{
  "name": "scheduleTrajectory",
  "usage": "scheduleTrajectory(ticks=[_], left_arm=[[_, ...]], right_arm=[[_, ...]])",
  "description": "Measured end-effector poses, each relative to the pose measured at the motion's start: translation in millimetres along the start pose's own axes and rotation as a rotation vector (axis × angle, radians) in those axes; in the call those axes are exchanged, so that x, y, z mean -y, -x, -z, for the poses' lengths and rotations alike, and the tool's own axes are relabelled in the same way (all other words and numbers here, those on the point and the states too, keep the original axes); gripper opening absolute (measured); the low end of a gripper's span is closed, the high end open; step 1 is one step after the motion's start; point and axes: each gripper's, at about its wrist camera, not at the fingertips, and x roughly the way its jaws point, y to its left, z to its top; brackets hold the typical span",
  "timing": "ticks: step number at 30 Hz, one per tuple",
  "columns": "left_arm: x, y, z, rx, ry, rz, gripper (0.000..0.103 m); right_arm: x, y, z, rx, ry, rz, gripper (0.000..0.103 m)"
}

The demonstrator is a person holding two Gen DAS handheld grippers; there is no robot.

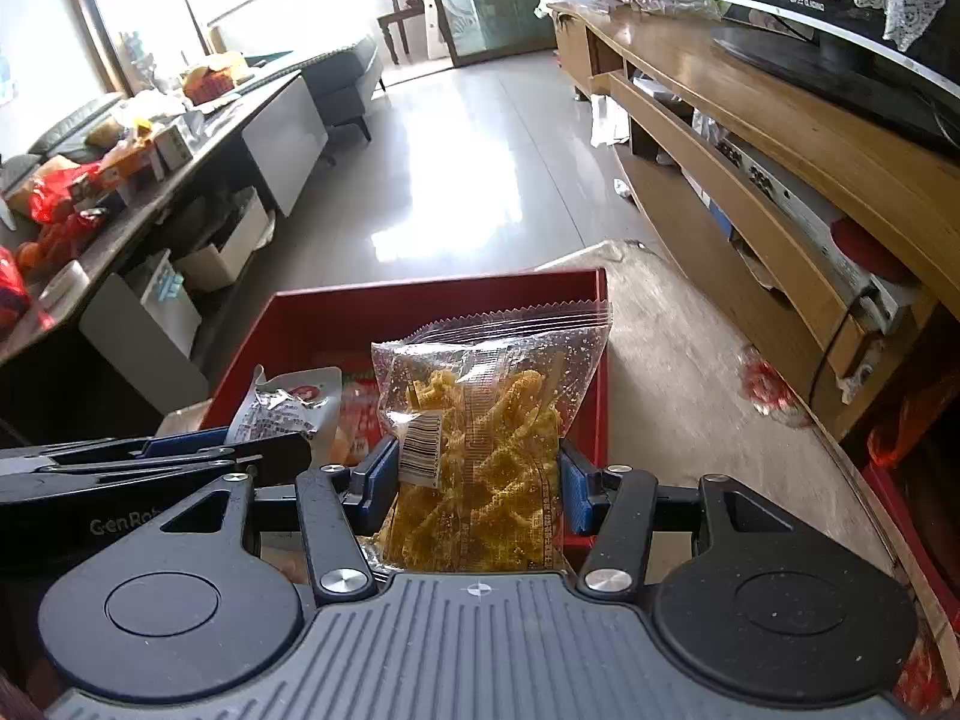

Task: Organize snacks
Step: 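Carry both packets over the red box and open both tools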

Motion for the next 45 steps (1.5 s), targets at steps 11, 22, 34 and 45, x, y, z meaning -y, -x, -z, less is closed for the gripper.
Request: scheduleTrajectory(ticks=[11,22,34,45], left_arm=[[-6.1,-30.8,-11.8,-0.009,0.01,-0.059,0.043],[-17.2,-61.9,-9.4,-0.053,0.022,-0.116,0.043],[-22.4,-71.2,-5.4,-0.066,0.028,-0.153,0.045],[-24.8,-64.6,-5.5,-0.052,0.044,-0.155,0.052]], right_arm=[[-2.0,-27.0,-15.1,0.001,-0.009,-0.011,0.061],[-6.8,-57.9,-13.1,-0.036,-0.008,0.013,0.061],[-10.4,-70.3,-9.7,-0.046,0.029,0.054,0.066],[-9.4,-64.2,-11.3,-0.021,0.029,0.069,0.07]])
